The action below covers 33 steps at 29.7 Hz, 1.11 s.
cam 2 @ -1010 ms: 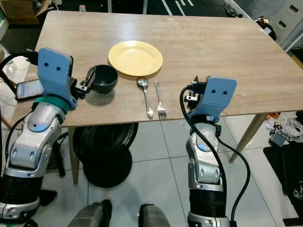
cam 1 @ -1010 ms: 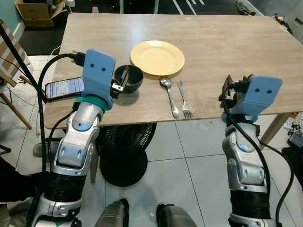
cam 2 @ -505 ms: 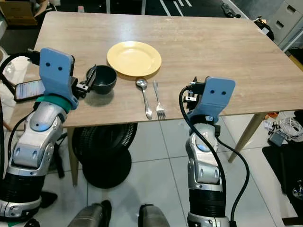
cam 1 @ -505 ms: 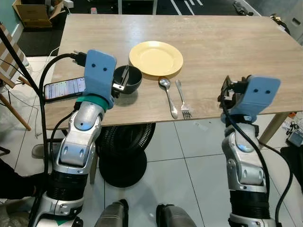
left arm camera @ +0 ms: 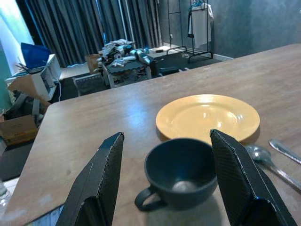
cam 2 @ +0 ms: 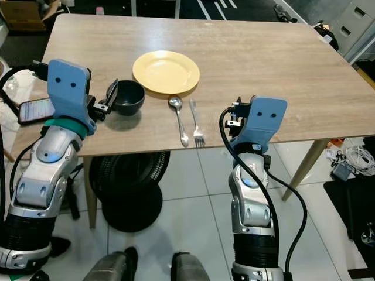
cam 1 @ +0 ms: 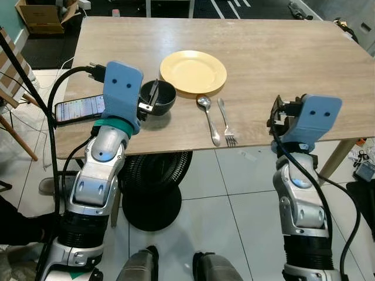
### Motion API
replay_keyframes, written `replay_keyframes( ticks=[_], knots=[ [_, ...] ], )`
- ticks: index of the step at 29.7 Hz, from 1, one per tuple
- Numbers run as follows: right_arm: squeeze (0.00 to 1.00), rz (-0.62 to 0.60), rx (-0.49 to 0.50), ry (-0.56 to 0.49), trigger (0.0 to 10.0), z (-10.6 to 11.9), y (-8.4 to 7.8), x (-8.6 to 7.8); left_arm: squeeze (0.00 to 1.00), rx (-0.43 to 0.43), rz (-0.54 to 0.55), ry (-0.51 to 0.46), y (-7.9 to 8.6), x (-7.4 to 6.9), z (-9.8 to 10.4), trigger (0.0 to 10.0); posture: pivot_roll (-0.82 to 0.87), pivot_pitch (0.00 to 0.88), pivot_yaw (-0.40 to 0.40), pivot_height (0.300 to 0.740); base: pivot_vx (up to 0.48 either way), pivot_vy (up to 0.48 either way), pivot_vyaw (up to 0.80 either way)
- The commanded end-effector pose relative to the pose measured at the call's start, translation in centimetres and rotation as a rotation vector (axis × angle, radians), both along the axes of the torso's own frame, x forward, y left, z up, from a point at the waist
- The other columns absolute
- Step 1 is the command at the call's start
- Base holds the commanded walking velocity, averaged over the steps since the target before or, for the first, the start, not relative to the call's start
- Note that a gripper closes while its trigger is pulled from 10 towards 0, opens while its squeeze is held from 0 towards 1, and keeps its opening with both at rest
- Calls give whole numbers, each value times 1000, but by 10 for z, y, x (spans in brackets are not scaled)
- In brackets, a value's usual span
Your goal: Setting the table
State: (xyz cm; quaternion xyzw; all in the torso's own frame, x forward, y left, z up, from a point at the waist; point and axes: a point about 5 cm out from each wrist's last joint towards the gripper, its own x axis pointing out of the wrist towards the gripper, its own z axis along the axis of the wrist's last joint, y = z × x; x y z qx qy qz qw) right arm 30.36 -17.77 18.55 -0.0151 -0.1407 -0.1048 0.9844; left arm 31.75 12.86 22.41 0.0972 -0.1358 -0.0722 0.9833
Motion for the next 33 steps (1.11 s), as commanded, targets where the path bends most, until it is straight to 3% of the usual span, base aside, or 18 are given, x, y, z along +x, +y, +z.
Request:
replay_keyframes(
  ticks=[1, 33],
  knots=[
    [0, -9, 0, 2, 10000, -1, -2, 0, 0, 4, 0, 16, -1, 0, -6, 10000, -13, 5, -14, 740, -345, 0, 0],
    [0, -12, 4, 3, 10000, -2, -2, 0, 0, 5, -7, 10, -3, 2, -5, 10000, -15, 5, -7, 740, -335, 0, 0]
  ],
)
